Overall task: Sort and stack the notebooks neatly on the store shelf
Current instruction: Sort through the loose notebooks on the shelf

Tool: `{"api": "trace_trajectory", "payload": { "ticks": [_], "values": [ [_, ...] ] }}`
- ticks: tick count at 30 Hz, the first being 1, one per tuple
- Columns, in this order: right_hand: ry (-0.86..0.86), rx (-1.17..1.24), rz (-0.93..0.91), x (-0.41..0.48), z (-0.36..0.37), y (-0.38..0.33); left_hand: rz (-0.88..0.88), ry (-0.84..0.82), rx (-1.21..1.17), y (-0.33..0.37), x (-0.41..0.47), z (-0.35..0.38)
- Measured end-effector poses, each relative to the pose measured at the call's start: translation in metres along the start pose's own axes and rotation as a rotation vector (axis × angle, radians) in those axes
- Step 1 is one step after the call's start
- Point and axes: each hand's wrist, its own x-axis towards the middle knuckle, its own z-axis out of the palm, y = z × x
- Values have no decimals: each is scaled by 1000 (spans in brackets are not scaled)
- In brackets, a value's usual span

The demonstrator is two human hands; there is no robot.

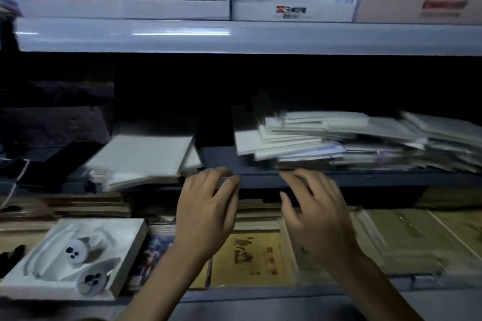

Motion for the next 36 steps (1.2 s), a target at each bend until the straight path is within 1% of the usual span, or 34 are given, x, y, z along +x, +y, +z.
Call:
{"api": "trace_trajectory", "payload": {
  "ticks": [3,5,9,15,17,20,23,29,33,36],
  "values": [
    [19,94,187,2,-8,9,0,-5,-24,23,4,19],
    [42,127,273,7,-15,13,18,-8,-13,38,10,30],
    [26,162,336,5,-26,24,92,-4,26,66,30,40],
    [-4,189,430,6,-30,46,200,20,167,82,96,61],
    [7,207,462,5,-33,51,203,9,229,85,111,73],
    [34,268,534,5,-36,55,151,-20,315,93,118,82],
    [32,295,549,7,-34,53,87,-26,339,104,117,81],
    [9,292,562,9,-36,51,32,43,333,97,126,79],
    [25,315,566,12,-39,50,44,100,256,93,126,79],
    [26,337,570,13,-40,50,11,97,221,94,123,79]
  ]
}}
